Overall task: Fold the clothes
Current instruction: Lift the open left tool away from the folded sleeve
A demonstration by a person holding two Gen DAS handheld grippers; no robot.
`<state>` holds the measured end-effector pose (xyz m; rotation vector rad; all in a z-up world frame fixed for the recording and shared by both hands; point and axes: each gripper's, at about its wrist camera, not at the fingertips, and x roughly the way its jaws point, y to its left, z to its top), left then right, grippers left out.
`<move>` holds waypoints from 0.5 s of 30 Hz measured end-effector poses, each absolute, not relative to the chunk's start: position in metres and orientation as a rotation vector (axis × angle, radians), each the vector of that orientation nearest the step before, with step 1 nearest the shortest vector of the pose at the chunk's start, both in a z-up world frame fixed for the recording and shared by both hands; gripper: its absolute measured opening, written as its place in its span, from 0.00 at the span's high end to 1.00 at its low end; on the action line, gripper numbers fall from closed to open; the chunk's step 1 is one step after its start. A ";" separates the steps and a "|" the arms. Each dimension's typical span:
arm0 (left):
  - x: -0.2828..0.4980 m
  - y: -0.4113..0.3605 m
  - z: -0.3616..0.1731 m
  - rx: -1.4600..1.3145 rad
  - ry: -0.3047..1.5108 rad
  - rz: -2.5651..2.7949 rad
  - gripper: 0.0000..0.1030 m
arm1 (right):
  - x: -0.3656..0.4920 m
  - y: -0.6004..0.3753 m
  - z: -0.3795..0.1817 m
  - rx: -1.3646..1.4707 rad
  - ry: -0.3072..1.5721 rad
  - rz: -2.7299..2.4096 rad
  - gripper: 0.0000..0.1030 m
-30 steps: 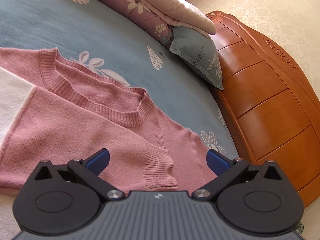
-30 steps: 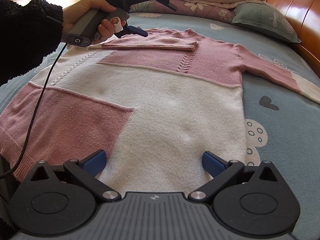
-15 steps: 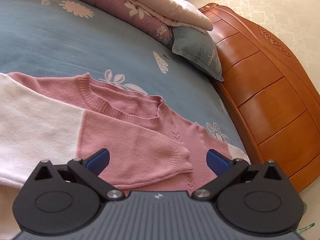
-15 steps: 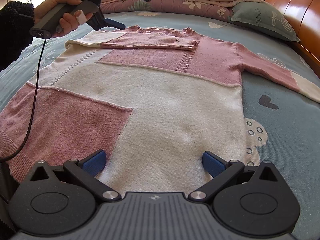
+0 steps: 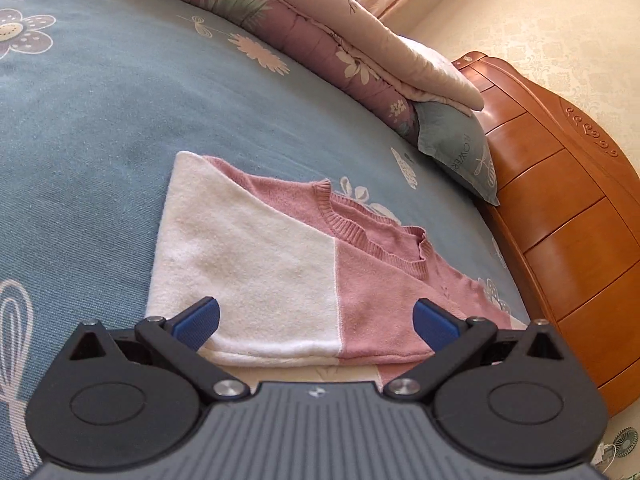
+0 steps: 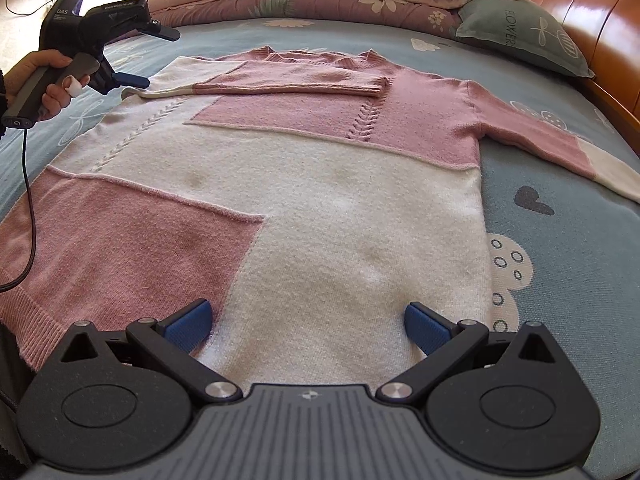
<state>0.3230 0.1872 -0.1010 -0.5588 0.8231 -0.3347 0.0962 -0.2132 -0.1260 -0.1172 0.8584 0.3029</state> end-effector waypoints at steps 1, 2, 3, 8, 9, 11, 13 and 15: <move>0.325 0.188 -0.105 -0.551 0.844 -0.343 0.01 | 0.096 -0.213 -0.126 -0.117 0.860 0.301 0.00; 0.327 0.188 -0.110 -0.542 0.864 -0.351 0.01 | 0.097 -0.213 -0.126 -0.117 0.861 0.300 0.00; 0.329 0.188 -0.107 -0.534 0.871 -0.350 0.01 | 0.097 -0.212 -0.126 -0.117 0.862 0.300 0.00; 0.353 0.185 -0.086 -0.516 0.834 -0.349 0.01 | 0.097 -0.213 -0.125 -0.116 0.866 0.300 0.00; 0.361 0.185 -0.082 -0.512 0.824 -0.339 0.01 | 0.098 -0.213 -0.125 -0.116 0.866 0.300 0.00; 0.381 0.185 -0.083 -0.522 0.829 -0.327 0.01 | 0.097 -0.213 -0.125 -0.113 0.865 0.299 0.00; 0.397 0.186 -0.092 -0.537 0.842 -0.283 0.01 | 0.097 -0.214 -0.126 -0.108 0.863 0.299 0.00; 0.411 0.188 -0.104 -0.548 0.851 -0.231 0.01 | 0.097 -0.215 -0.126 -0.105 0.861 0.300 0.00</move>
